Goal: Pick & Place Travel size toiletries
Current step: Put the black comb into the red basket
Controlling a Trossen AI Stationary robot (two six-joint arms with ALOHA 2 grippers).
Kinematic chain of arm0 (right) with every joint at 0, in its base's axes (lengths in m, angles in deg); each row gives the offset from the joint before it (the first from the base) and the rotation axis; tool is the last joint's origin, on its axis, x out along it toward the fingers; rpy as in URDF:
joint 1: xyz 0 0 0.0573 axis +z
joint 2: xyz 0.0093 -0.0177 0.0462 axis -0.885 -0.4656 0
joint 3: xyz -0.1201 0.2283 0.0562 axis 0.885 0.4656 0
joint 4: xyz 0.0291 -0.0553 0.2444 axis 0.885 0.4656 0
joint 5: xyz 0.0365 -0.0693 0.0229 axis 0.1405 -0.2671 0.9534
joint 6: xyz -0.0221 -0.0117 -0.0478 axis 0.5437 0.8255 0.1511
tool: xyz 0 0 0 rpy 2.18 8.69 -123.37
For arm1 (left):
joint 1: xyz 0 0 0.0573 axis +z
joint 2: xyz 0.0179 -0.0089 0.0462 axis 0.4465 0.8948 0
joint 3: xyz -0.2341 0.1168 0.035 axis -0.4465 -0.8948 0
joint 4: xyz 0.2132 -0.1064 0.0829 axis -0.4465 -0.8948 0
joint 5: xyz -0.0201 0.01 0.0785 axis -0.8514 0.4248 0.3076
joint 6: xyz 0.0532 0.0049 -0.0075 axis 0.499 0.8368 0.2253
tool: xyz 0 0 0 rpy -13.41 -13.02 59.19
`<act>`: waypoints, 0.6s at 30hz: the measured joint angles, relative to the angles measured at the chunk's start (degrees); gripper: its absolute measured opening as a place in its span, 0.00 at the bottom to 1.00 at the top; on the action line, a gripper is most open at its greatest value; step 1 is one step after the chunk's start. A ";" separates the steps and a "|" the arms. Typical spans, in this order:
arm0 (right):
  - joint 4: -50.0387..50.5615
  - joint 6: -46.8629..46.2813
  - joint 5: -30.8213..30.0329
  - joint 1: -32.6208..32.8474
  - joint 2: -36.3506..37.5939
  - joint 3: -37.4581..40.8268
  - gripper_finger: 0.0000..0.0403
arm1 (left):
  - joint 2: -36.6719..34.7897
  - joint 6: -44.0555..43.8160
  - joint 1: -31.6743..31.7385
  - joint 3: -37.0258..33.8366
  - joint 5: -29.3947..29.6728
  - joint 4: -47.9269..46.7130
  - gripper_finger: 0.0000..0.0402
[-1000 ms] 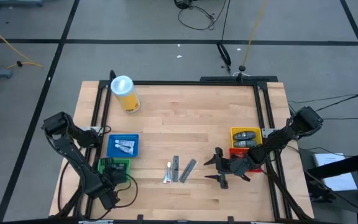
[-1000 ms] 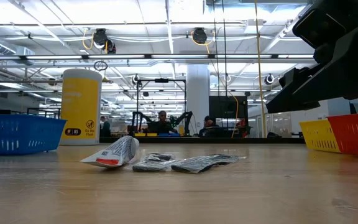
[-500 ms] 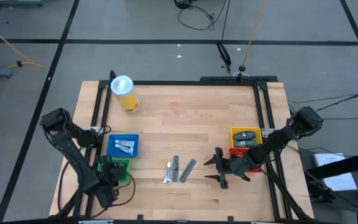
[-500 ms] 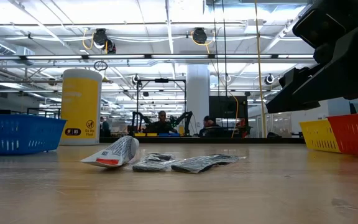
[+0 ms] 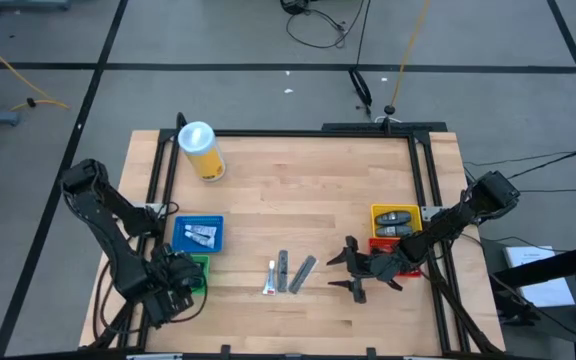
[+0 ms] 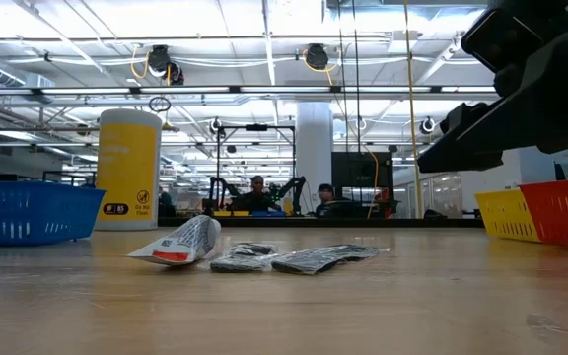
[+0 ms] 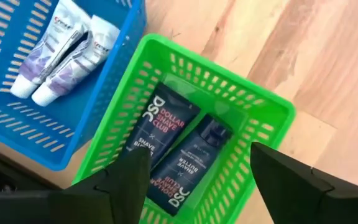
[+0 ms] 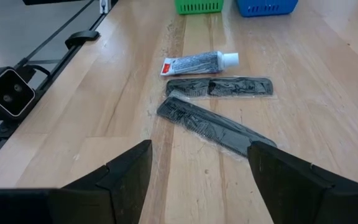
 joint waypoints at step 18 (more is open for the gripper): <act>-0.61 0.20 0.11 0.00 0.00 0.00 0.64 | 0.00 -1.16 0.90 0.00 -6.85 0.92 0.87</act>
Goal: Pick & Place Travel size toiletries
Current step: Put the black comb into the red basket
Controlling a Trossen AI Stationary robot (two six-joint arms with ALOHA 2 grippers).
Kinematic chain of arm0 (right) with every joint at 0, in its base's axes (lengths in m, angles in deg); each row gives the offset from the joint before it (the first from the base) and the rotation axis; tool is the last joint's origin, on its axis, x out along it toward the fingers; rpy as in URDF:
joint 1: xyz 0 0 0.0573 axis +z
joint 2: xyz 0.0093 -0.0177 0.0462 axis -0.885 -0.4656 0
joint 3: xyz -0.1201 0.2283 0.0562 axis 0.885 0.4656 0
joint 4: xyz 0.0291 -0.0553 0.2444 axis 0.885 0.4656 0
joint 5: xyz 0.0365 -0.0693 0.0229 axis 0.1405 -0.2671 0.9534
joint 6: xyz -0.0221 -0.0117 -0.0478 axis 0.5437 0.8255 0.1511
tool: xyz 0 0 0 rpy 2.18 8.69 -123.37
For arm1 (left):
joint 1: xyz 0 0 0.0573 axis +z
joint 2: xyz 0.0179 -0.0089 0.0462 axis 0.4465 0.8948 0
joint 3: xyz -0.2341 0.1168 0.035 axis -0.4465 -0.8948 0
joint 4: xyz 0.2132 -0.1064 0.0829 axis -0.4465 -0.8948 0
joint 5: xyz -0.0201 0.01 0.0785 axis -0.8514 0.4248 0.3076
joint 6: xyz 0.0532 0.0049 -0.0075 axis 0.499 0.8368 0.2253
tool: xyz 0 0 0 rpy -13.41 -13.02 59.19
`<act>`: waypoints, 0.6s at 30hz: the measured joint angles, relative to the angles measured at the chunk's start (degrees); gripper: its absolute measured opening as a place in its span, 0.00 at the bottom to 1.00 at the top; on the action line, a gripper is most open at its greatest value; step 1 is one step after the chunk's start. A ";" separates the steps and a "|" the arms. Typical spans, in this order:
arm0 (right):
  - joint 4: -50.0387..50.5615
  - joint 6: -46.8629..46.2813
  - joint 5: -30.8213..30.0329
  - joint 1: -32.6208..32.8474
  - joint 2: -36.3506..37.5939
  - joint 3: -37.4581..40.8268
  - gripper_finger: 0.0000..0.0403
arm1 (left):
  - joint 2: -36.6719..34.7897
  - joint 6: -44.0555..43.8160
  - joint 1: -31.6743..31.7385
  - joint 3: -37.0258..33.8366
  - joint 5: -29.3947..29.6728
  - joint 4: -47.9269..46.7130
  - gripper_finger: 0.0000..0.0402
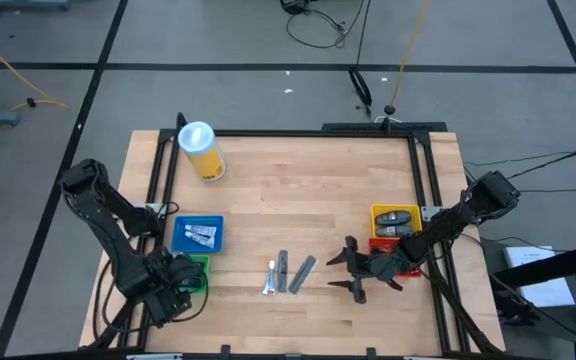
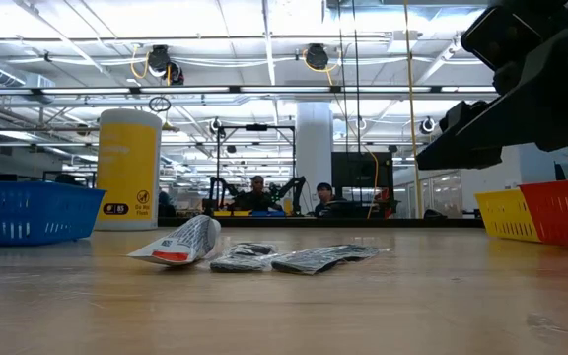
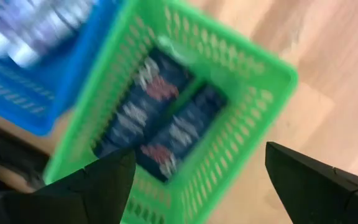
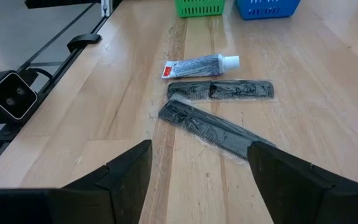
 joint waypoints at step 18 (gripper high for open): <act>-0.30 0.81 -0.11 -0.76 0.00 0.00 0.64 | -3.06 18.30 5.32 0.09 26.17 33.29 0.88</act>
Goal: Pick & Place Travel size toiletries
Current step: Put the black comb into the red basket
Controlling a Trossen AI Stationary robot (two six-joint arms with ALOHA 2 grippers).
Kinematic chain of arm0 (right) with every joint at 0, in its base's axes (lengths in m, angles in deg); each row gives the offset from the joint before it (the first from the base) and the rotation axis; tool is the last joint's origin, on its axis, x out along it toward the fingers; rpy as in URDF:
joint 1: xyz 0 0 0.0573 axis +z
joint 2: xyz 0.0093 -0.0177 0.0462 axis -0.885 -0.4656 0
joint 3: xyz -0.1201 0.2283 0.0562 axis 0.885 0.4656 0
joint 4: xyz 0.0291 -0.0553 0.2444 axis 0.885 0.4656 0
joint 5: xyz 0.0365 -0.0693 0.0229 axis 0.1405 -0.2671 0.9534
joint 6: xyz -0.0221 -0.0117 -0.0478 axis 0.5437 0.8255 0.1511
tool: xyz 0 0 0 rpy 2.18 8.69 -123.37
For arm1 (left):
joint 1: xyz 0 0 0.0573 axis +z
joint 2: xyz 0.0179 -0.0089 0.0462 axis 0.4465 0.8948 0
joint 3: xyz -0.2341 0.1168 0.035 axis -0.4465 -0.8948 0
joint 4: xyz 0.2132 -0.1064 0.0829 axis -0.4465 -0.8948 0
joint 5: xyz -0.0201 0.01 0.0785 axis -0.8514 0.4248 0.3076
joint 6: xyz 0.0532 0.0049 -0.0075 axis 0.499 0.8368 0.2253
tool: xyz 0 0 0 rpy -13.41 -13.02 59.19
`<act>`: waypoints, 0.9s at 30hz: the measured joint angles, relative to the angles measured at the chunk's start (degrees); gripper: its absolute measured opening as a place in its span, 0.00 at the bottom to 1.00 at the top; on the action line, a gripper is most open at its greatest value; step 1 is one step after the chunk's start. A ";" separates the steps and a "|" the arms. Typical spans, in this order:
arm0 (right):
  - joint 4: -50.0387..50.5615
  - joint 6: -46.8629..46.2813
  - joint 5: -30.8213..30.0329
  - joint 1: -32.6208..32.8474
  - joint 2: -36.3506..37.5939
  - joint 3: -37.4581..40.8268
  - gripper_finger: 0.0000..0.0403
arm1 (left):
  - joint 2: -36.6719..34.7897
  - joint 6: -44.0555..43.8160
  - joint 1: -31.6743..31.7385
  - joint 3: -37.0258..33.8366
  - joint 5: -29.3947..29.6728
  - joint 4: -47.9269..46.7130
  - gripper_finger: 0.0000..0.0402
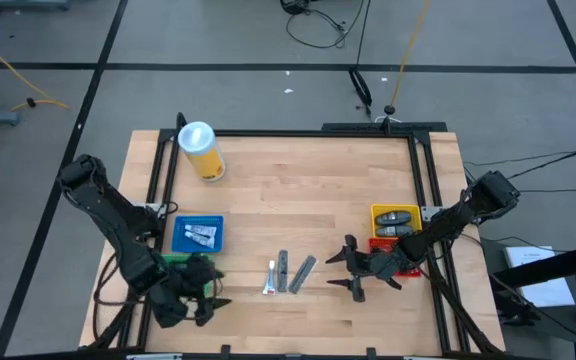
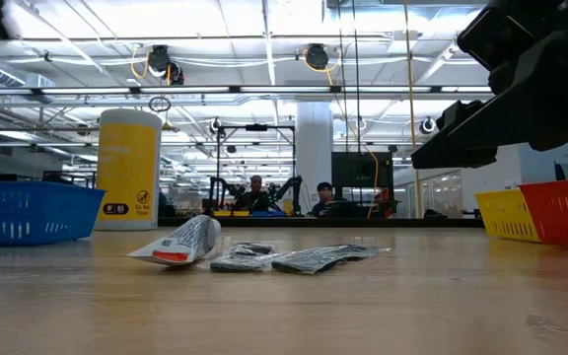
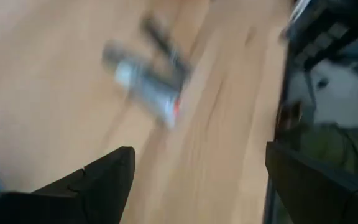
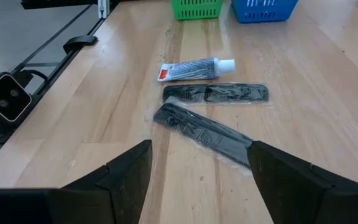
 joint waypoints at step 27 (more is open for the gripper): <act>11.31 -1.07 16.19 -8.24 -9.65 -10.73 0.64 | 31.15 53.84 19.33 2.22 -17.47 61.66 0.88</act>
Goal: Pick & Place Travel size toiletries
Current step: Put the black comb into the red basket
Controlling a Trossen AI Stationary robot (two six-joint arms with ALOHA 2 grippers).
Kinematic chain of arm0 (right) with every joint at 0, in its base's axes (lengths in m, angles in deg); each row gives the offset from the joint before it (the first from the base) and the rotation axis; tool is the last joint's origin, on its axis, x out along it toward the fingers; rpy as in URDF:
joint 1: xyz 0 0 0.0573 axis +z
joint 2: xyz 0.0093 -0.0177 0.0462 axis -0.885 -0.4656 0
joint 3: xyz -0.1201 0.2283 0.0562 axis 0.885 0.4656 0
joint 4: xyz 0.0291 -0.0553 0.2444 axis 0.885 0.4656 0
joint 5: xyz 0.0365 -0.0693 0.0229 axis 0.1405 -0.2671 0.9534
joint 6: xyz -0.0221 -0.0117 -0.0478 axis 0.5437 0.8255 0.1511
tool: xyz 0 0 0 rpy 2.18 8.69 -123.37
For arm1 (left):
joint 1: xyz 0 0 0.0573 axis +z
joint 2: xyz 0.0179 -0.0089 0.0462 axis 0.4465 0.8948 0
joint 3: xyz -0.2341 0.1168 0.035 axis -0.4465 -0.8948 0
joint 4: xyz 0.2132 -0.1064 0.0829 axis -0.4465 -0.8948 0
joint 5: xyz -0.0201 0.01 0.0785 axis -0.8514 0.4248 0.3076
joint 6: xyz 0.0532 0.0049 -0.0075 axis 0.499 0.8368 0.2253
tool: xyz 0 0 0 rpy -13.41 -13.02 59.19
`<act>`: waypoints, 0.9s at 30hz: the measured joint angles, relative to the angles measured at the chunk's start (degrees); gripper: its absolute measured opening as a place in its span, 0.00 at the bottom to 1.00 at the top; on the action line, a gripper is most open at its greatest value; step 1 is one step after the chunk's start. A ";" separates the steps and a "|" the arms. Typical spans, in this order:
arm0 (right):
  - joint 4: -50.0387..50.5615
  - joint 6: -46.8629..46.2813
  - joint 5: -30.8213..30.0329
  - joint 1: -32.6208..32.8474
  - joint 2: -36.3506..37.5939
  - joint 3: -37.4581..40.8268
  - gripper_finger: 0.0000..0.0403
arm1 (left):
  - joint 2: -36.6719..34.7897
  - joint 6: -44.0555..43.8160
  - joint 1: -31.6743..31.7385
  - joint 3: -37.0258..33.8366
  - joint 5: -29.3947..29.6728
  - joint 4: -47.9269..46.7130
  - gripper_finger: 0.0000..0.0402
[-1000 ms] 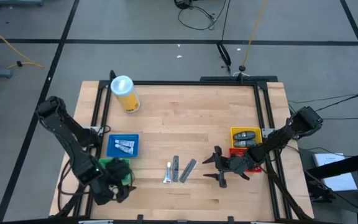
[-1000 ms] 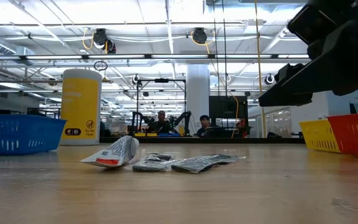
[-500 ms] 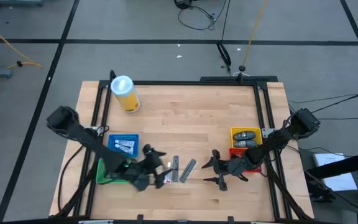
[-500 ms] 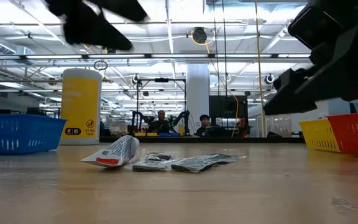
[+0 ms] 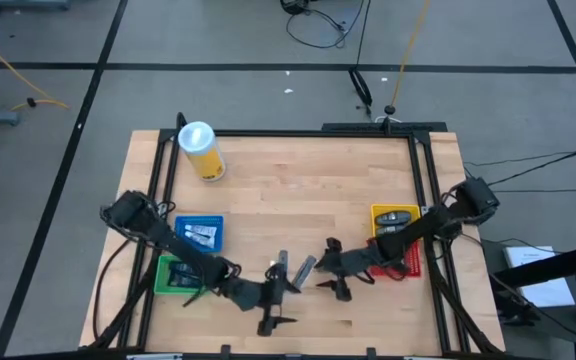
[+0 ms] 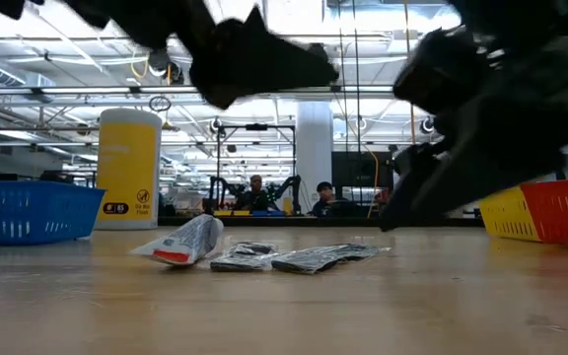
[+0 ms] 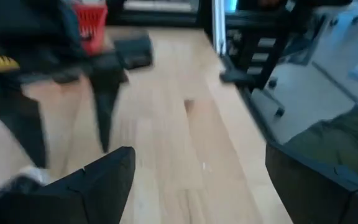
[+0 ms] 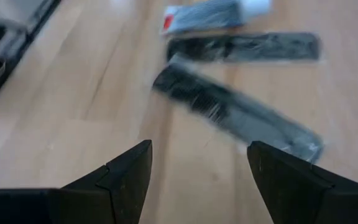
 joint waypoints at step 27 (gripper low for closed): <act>2.75 -13.61 18.07 -14.32 -1.21 -0.09 0.64 | 10.45 -10.18 4.48 15.40 -5.19 -33.42 0.04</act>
